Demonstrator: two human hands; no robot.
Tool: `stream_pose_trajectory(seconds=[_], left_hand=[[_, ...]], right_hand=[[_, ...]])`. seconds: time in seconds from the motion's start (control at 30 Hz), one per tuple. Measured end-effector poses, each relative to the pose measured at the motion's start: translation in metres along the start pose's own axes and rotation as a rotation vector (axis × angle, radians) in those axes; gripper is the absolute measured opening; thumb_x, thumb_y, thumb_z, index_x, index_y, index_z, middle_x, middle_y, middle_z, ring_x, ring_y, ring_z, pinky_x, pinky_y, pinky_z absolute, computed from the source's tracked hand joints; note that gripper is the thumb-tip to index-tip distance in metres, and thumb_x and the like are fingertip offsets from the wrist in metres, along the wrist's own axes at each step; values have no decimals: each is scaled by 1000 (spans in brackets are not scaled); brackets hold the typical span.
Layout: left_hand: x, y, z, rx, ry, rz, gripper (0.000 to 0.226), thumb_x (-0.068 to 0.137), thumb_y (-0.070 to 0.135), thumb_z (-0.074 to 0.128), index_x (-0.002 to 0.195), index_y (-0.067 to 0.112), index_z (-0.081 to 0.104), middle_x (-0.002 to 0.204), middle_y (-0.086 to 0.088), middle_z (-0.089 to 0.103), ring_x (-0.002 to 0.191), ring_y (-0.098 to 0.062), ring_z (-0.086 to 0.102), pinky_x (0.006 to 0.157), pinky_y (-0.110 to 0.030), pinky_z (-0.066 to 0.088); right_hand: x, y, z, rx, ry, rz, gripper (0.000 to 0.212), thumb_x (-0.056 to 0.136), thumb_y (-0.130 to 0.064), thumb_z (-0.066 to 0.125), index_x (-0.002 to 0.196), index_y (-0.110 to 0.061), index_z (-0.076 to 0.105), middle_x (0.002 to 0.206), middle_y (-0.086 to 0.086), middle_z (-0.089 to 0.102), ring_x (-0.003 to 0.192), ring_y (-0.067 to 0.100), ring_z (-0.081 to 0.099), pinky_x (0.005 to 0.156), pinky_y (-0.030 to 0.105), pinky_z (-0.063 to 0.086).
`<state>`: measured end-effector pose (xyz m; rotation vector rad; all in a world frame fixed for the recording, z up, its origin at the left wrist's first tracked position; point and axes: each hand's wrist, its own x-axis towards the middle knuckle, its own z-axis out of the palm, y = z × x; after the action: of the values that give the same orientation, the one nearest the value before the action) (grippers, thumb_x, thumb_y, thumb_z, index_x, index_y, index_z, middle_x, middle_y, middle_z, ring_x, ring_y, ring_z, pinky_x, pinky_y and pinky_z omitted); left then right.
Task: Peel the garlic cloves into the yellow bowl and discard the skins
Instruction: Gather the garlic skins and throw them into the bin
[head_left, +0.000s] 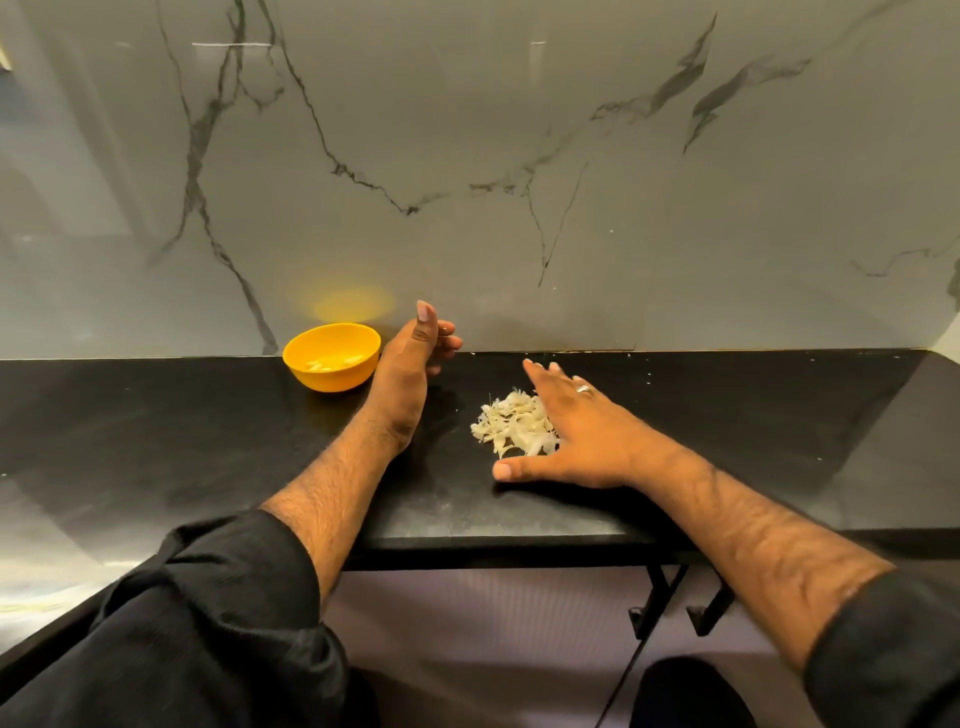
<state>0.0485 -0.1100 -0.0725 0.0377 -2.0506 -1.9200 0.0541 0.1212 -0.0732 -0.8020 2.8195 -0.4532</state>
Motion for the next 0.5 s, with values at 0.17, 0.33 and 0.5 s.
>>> stream_pose_trajectory(seconds=[0.17,0.33,0.5], left_hand=[[-2,4,-1,-38,47,-2,71,97,77,36,116,19,72,116,-2,77,114,-18,71,109,-49,50],[4,2,-7,-131,78,-55,77,91,80,38,115,17,73,117,-5,78,118,-22,70,111,-50,48],[5,3,-10,-196,93,-77,78,87,81,39,113,16,73,118,-9,78,118,-24,71,111,-51,48]], right_hand=[[24,0,-17,230,-16,-121,127,60,-103,57,164,-41,21,168,-11,33,153,13,33,125,42,31],[37,-21,-41,-56,-5,-232,101,70,-101,51,151,-42,48,150,-17,49,139,8,46,118,38,41],[40,-47,-17,-357,33,-497,74,94,-82,44,150,-34,56,156,-8,50,143,11,44,116,33,37]])
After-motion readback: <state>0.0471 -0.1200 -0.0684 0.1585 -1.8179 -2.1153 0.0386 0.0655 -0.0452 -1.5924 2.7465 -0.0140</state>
